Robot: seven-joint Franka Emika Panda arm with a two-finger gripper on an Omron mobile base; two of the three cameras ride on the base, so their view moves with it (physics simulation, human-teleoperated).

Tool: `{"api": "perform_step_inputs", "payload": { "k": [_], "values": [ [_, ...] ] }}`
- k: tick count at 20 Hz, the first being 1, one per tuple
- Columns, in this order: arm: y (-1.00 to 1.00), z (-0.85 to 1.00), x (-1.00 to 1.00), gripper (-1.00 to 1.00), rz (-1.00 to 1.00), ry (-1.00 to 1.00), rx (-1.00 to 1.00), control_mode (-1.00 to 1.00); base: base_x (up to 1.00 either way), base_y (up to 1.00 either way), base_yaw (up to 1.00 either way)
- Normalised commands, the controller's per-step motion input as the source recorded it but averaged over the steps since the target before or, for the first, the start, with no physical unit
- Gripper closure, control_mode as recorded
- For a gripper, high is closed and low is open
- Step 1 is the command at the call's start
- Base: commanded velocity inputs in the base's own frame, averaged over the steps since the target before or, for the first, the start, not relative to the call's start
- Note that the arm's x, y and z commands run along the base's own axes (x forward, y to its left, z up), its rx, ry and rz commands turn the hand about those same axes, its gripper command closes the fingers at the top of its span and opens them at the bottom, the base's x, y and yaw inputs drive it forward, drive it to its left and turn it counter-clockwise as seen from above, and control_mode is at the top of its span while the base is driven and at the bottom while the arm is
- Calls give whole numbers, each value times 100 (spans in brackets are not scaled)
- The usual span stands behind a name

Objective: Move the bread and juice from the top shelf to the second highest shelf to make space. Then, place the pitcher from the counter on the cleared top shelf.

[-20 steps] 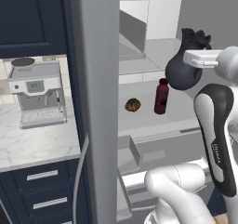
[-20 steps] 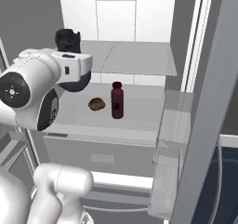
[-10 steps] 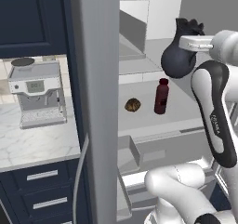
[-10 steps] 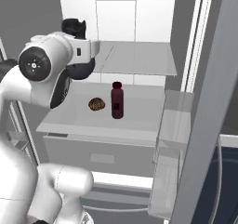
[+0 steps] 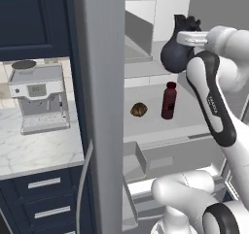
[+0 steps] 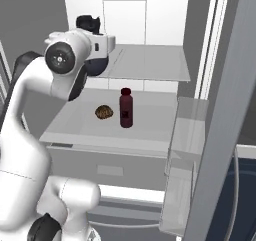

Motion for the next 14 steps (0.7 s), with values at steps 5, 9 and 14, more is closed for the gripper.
{"api": "perform_step_inputs", "payload": {
  "k": [5,9,14],
  "values": [
    [0,0,90,100,0,0,0,-100,0,0,0],
    [0,0,89,100,0,0,0,-100,0,0,0],
    [0,-1,83,100,0,0,0,-100,0,0,0]
  ]
}}
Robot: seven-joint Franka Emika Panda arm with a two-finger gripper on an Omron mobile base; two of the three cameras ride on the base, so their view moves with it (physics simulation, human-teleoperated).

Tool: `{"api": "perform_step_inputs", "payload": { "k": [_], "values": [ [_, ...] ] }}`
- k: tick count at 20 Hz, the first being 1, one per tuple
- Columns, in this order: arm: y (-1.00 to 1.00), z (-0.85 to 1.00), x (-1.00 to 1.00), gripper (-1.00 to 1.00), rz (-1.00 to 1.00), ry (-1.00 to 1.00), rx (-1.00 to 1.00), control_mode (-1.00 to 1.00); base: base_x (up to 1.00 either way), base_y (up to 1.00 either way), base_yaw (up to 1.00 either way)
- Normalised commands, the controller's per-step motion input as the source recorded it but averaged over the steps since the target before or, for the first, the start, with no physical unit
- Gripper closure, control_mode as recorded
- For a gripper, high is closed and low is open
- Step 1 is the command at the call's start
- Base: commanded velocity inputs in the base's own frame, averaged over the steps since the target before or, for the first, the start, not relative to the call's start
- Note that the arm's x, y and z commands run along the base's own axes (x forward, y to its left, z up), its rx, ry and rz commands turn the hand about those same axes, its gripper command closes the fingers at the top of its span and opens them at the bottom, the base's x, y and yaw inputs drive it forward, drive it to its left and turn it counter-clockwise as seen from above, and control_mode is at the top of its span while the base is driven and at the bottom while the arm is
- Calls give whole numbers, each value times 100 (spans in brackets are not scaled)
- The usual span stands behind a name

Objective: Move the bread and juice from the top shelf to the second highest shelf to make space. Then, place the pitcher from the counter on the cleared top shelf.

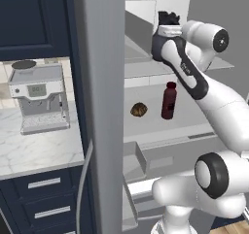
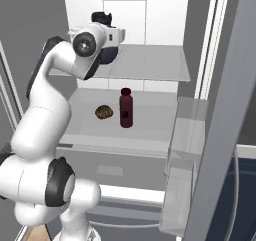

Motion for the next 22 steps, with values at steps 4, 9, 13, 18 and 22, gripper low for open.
{"api": "perform_step_inputs", "payload": {
  "k": [4,9,13,18,22],
  "values": [
    [0,-22,67,100,0,6,-1,-100,0,0,0],
    [0,-34,60,100,0,10,-5,-100,0,0,0],
    [0,-26,53,100,0,5,-5,-100,0,0,0],
    [0,-29,30,100,0,0,-7,-100,0,0,0],
    [11,-32,12,-100,0,0,-11,-100,0,0,0]
  ]
}}
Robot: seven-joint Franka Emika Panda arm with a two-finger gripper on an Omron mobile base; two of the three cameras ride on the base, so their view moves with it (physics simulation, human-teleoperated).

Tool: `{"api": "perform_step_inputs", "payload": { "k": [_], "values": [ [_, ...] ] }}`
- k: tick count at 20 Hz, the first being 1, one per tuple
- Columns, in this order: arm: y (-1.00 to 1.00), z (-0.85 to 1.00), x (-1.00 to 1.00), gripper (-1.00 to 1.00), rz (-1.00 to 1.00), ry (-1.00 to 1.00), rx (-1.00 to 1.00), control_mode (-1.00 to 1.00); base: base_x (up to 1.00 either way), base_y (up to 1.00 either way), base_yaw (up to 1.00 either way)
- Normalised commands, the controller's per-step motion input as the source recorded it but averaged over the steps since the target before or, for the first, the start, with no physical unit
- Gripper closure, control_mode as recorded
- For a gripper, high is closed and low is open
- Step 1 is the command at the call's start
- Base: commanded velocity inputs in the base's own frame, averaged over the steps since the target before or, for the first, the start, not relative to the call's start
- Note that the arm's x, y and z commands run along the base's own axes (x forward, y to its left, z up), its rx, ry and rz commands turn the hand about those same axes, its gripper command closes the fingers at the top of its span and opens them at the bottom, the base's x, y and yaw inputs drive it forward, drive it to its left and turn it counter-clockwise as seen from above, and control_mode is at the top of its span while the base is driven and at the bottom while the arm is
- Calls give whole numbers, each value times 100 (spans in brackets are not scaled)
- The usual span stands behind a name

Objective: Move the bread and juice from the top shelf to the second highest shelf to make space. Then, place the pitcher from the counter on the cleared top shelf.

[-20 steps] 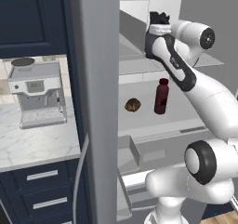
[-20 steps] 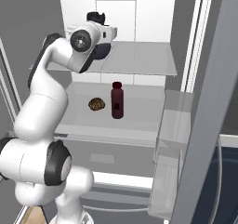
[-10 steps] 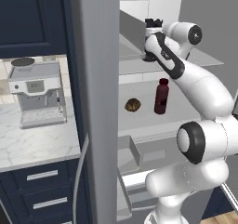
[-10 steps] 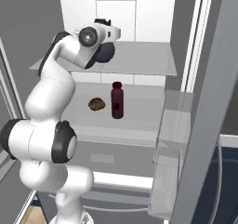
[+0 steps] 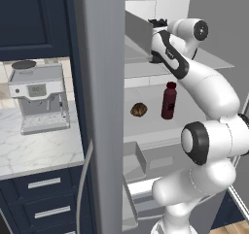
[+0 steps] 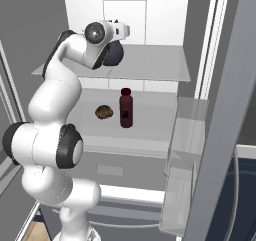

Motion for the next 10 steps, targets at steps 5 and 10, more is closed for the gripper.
{"api": "perform_step_inputs", "payload": {
  "k": [5,10],
  "values": [
    [2,-17,0,-100,0,0,-7,-100,0,0,0],
    [0,-2,0,-100,0,-2,-2,-100,0,0,0]
  ]
}}
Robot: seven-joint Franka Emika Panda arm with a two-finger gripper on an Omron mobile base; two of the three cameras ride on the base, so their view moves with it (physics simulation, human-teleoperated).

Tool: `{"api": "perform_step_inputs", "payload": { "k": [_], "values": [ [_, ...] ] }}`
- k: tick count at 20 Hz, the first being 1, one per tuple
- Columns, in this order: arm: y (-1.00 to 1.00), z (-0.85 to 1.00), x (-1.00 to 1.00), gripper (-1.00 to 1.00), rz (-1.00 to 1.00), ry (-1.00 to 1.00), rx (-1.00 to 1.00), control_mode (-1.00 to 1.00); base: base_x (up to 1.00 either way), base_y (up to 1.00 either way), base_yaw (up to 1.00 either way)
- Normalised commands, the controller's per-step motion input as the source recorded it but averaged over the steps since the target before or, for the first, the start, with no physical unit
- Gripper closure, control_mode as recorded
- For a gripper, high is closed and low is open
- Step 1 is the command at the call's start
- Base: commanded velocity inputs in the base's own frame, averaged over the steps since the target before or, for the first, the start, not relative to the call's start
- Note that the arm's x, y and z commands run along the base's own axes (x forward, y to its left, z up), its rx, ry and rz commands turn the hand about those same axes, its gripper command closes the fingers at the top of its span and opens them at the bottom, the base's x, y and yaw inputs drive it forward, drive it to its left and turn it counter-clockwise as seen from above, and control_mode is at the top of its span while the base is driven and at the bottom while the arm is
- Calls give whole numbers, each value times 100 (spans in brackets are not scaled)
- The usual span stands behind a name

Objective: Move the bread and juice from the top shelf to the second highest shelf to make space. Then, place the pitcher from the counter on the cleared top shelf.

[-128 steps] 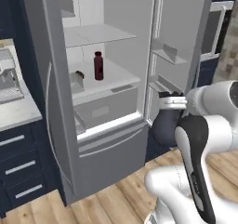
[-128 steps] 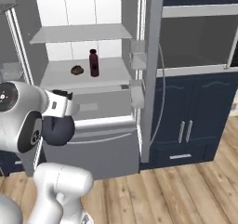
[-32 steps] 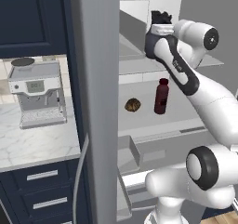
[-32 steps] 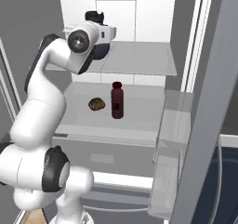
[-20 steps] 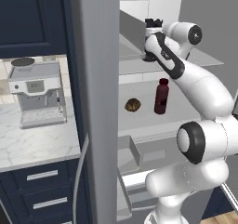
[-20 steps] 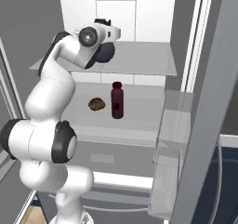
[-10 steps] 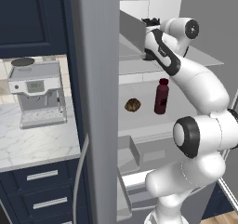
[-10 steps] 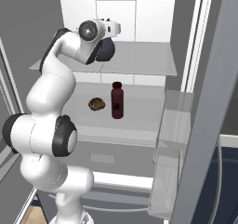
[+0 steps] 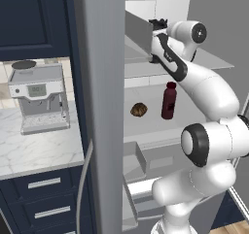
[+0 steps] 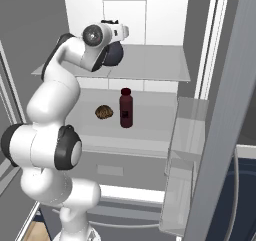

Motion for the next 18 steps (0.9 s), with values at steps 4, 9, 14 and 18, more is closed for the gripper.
{"api": "perform_step_inputs", "payload": {
  "k": [4,9,14,18],
  "values": [
    [0,0,-9,-100,-1,-2,-1,-100,0,0,0],
    [-15,0,-22,-100,-9,-1,0,-100,0,0,0],
    [-21,0,-22,-100,-13,-3,0,-100,0,0,0],
    [-9,-1,-6,-100,-12,-7,-1,-100,0,0,0]
  ]
}}
